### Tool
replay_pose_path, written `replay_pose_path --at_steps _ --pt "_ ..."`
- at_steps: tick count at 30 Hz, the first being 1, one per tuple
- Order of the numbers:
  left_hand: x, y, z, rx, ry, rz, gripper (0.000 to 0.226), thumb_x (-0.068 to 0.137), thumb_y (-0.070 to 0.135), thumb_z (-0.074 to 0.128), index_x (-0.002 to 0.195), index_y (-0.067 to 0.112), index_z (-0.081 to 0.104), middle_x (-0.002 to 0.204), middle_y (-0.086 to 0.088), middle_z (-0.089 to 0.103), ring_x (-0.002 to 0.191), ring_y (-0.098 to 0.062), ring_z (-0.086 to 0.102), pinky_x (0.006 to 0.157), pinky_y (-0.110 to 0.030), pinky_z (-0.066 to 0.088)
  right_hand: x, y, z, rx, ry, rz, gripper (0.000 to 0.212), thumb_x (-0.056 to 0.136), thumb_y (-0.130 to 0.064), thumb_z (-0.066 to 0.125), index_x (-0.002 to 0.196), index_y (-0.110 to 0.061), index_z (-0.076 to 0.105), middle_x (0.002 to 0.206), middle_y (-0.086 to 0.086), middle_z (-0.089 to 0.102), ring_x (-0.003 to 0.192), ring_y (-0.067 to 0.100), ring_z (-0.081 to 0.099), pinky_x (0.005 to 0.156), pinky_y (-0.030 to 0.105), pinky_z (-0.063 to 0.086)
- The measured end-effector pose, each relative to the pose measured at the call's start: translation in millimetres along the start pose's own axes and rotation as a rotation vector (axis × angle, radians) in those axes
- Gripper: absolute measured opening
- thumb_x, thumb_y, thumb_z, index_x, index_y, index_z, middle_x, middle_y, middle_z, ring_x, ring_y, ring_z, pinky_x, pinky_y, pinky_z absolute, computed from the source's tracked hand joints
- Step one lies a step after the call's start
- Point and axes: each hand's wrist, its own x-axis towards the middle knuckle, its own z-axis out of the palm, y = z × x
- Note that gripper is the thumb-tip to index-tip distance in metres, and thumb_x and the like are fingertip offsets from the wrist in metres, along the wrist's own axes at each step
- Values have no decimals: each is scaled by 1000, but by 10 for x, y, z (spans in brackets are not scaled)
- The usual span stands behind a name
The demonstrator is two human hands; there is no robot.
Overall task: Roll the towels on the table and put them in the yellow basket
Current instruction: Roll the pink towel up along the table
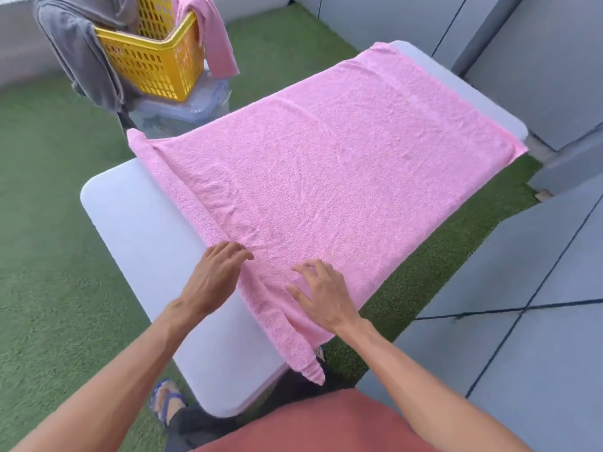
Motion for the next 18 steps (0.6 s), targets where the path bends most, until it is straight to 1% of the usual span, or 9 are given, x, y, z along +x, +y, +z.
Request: replay_pose_path --at_steps 2,5,7,10,13,15,18 --pt "-58 -202 -47 -43 17 69 38 78 -9 64 110 11 66 112 -7 64 109 -30 59 91 -41 46 -33 -246 112 -5 20 49 53 96 -60 33 135 -26 46 129 -2 51 118 13 46 101 43 39" --pt "-166 -490 -146 -77 -12 148 44 82 -6 61 123 9 59 128 -12 57 123 -32 50 99 -44 42 -122 -647 285 3 87 195 56 95 -64 29 135 -28 45 128 -4 53 116 15 49 99 43 39" --pt "-248 -671 -263 -76 -34 171 46 85 -4 59 130 8 53 137 -15 52 130 -33 45 104 -46 39 -199 -907 373 -5 149 310 54 94 -62 34 136 -29 45 127 -5 53 116 18 49 96 43 40" --pt "-357 -937 -454 -48 -114 202 49 85 -4 59 131 9 52 139 -16 50 131 -35 44 105 -48 39 -360 -1300 479 -9 229 438 56 91 -57 45 138 -27 44 127 -3 52 115 20 49 93 42 43" --pt "-403 -1239 -606 -9 -179 212 50 83 -5 60 131 9 52 139 -17 49 129 -35 46 103 -48 41 -572 -1560 606 -78 291 533 55 88 -44 61 136 -22 46 121 1 52 111 23 50 91 43 43" --pt "-369 -1445 -681 17 -207 194 52 84 -5 58 133 9 51 140 -17 48 128 -35 45 102 -49 40 -700 -1644 686 -119 331 646 55 83 -31 69 133 -21 48 119 2 53 110 26 51 91 45 44" --pt "-234 -1690 -760 52 -226 152 54 85 -5 57 136 9 48 142 -19 44 127 -36 45 98 -49 43 -802 -1746 784 -170 415 774 51 78 -12 72 126 -20 54 119 4 54 109 28 49 90 46 47"
